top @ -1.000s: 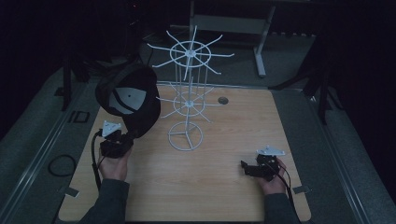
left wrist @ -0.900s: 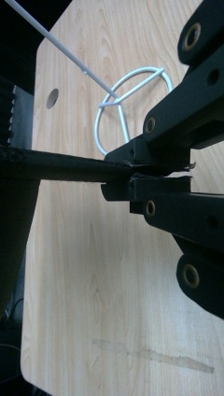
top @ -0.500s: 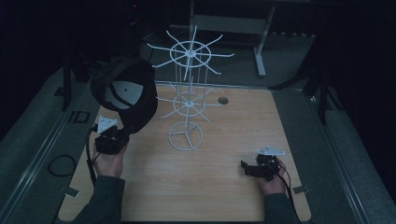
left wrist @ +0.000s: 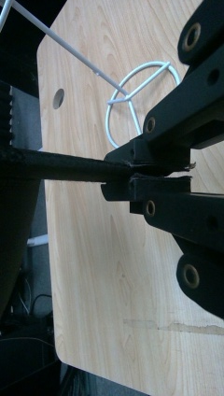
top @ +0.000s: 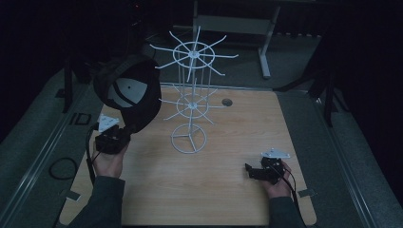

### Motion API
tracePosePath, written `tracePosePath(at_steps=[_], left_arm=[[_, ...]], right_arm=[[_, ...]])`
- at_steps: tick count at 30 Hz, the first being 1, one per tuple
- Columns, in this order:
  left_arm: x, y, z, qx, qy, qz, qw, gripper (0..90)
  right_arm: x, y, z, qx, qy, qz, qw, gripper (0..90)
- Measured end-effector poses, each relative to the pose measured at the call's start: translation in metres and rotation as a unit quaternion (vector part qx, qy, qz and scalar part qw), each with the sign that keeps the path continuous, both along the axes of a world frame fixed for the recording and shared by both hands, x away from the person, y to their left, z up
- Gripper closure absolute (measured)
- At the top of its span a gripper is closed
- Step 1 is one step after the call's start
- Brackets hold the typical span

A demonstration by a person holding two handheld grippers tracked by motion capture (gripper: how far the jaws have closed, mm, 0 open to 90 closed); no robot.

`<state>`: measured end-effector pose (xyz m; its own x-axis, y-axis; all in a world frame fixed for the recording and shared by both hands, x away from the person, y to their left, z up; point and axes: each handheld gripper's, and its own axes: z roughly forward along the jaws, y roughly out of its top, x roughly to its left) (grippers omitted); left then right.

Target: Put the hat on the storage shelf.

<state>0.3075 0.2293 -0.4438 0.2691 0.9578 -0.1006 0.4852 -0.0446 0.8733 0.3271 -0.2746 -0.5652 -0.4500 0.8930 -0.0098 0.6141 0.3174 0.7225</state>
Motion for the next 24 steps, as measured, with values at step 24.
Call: tracePosePath(at_steps=[24], left_arm=[[-0.002, -0.003, 0.018, 0.009, -0.012, 0.003, 0.9999, 86.6]], right_arm=[[0.0, 0.0, 0.0, 0.001, 0.001, -0.001, 1.0, 13.1]])
